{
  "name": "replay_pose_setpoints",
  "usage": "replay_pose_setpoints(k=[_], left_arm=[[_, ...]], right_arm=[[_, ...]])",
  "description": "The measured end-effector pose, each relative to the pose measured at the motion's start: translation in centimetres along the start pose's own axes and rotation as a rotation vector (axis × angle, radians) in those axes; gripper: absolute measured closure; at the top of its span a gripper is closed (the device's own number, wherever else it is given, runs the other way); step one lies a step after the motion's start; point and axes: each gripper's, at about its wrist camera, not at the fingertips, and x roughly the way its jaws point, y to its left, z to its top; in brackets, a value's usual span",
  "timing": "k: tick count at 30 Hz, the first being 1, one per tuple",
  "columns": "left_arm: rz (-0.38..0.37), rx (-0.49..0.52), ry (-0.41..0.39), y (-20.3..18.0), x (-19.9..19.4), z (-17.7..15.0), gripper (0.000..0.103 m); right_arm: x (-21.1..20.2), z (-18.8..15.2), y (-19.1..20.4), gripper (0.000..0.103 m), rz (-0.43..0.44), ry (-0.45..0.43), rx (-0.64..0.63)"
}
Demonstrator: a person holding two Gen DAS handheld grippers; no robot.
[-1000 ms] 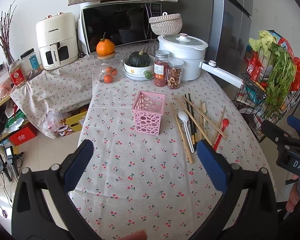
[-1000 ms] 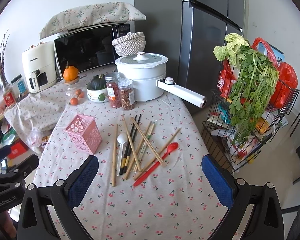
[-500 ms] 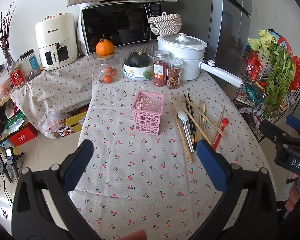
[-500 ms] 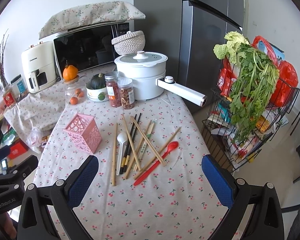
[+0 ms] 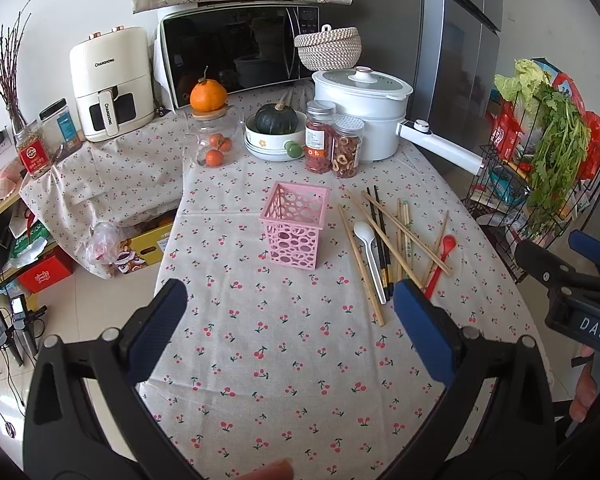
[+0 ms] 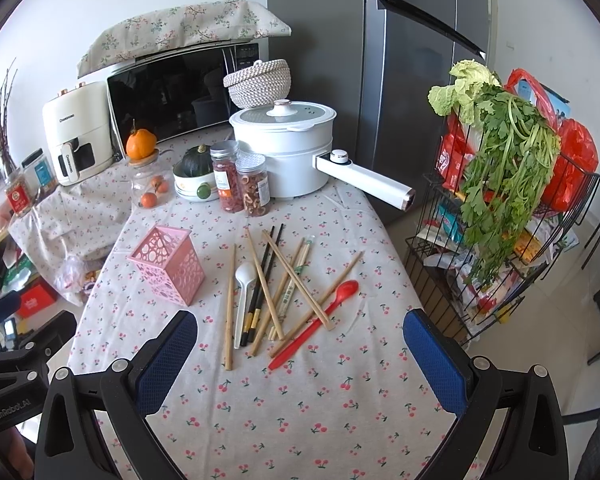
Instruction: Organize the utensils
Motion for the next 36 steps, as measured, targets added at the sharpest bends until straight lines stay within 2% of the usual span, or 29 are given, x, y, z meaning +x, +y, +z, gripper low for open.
replay_pose_setpoints(k=[36], left_arm=[[0.008,0.014,0.000,0.19,0.24,0.07,0.001]], right_arm=[[0.89,0.15,-0.29,0.000,0.005,0.044,0.006]])
